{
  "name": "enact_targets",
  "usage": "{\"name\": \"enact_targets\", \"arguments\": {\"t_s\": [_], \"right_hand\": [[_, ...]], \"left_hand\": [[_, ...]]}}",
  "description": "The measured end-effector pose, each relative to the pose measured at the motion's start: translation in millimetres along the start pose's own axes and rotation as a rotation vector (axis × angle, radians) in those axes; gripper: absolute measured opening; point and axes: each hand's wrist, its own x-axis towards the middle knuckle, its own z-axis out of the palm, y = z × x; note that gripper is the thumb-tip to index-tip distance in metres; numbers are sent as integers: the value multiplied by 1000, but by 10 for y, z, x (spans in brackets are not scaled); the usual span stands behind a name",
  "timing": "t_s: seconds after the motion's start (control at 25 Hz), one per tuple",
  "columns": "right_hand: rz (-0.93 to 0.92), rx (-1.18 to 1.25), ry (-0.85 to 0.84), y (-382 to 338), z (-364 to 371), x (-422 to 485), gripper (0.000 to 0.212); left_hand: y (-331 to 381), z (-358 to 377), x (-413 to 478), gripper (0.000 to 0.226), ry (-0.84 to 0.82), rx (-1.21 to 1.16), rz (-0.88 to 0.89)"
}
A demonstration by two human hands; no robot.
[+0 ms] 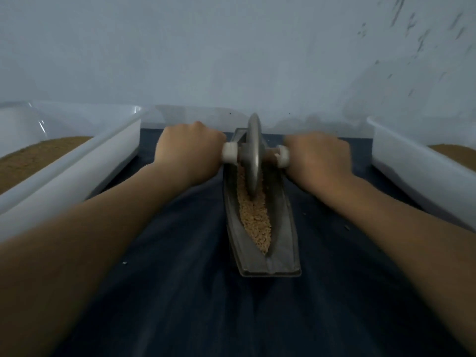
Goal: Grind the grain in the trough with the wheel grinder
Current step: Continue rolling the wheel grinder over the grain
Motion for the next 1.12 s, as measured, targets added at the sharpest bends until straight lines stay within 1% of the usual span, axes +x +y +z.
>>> {"name": "enact_targets", "arguments": {"t_s": [0.08,0.16,0.2,0.24,0.32,0.36,0.4,0.48,0.52,0.6,0.68,0.72,0.76,0.8,0.88,0.92,0.96,1.0,1.04,1.12], "right_hand": [[41,50,-88,-66,-54,236,11],[-25,7,-100,-22,-138,186,8],[-77,-25,-53,37,-156,48,11],[-127,-55,33,102,-150,-133,18],[-162,-59,193,170,-218,-492,29],[-177,-35,226,205,-224,-536,30],[-182,-22,217,223,-190,-510,29],[-110,-23,116,165,-112,-353,29],[-54,2,64,119,-47,-191,25],[34,83,-56,25,7,119,14],[34,123,-150,16,3,251,15],[15,116,-169,44,-37,192,18],[-28,83,-130,99,-63,58,19],[-83,31,-27,161,-79,-125,19],[-157,-5,161,227,-174,-521,19],[-190,36,205,271,-202,-602,20],[-194,55,201,291,-191,-588,20],[-164,36,177,255,-164,-532,20],[-100,-4,130,185,-127,-441,19],[45,-1,21,33,-38,-145,10]], "left_hand": [[5,4,173,16,-116,-73,-65],[-23,-44,75,13,-159,-88,-38],[-56,-69,-62,9,-126,-92,-7],[-84,-78,-226,6,-27,-85,44],[-114,-190,-534,16,129,-38,151],[-145,-229,-552,19,184,-22,170],[-146,-235,-505,20,191,12,165],[-45,-136,-346,12,99,90,123],[-2,-74,-191,6,56,73,68],[58,-49,96,11,-13,48,-18],[79,-56,206,14,-38,30,-32],[68,-98,126,13,-41,31,-5],[35,-124,-8,10,-22,22,30],[-11,-126,-177,8,40,7,76],[-88,-226,-511,17,134,-14,143],[-131,-252,-559,21,173,-31,153],[-130,-241,-537,23,185,-20,150],[-89,-217,-494,22,144,23,120],[-28,-175,-427,20,97,82,88],[57,-82,-146,6,93,58,-3]]}}
